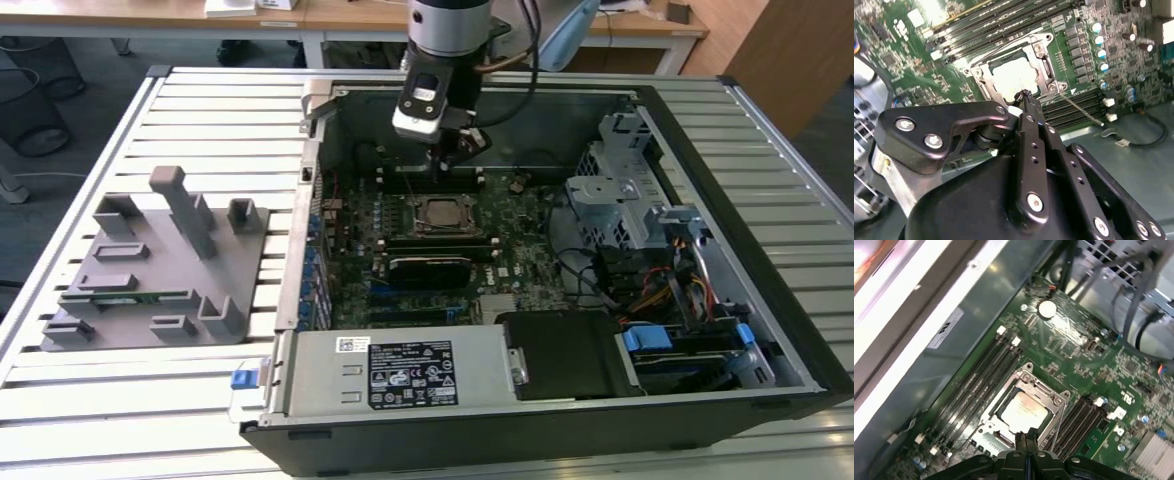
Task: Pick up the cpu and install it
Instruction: 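Install the first cpu locking lever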
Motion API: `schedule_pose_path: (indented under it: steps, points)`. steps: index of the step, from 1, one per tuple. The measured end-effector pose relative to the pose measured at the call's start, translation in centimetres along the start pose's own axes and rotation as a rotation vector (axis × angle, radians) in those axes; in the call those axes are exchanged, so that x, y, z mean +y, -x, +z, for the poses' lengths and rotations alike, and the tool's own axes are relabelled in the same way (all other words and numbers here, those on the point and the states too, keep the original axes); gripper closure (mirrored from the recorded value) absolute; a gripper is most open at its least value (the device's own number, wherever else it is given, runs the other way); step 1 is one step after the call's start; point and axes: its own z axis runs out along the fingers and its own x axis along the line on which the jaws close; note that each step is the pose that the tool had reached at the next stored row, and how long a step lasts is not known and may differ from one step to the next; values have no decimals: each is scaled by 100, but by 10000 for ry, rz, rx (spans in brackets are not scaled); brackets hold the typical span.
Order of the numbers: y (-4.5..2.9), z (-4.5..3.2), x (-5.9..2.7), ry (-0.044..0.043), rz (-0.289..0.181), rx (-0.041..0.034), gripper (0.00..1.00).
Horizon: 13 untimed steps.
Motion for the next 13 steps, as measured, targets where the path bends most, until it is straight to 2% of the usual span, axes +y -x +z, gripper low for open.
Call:
schedule_pose_path:
  steps: [2,6,13]
  points:
    - [0,0,0,11,-315,6,89]
    - [0,1,0,24,-661,13,89]
    - [0,5,0,69,-1929,38,89]
